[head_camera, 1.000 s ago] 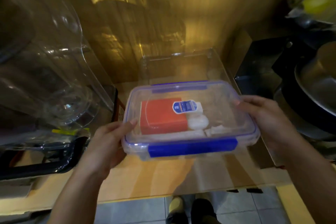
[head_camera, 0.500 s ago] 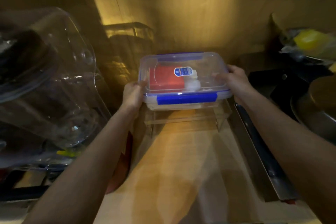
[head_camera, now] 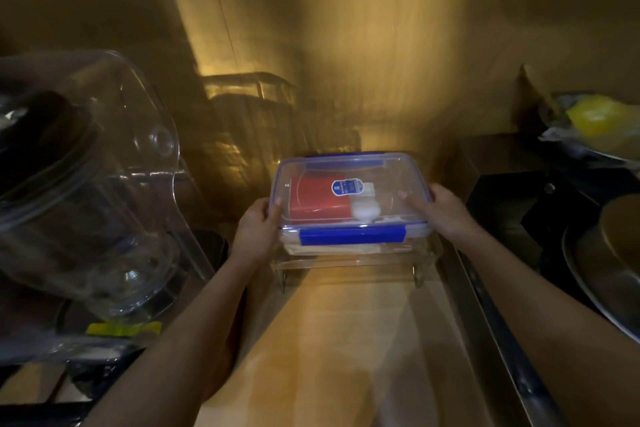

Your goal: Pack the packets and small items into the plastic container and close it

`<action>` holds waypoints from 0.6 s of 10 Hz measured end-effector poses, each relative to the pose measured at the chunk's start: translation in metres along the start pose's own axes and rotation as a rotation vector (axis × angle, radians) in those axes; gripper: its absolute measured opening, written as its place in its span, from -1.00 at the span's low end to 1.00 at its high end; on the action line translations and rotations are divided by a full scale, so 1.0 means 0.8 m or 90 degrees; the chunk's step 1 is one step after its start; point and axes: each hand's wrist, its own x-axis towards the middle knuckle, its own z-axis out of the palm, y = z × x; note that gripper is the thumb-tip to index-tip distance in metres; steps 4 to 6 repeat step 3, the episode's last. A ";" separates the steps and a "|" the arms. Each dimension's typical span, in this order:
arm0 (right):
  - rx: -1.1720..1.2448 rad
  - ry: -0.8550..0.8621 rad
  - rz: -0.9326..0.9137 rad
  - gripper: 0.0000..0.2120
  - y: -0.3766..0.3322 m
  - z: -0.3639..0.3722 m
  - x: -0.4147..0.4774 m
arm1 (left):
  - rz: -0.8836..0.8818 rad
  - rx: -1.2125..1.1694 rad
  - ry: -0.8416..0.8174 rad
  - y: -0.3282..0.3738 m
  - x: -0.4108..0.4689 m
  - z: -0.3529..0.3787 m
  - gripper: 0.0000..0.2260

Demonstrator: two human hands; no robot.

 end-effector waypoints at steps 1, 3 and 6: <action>-0.227 -0.027 -0.001 -0.63 -0.014 -0.010 0.001 | -0.006 0.204 -0.032 0.015 0.011 -0.013 -0.64; -0.483 -0.048 -0.141 -0.75 -0.084 -0.019 0.004 | 0.066 0.408 -0.023 0.096 0.031 -0.028 -0.47; -0.483 -0.048 -0.141 -0.75 -0.084 -0.019 0.004 | 0.066 0.408 -0.023 0.096 0.031 -0.028 -0.47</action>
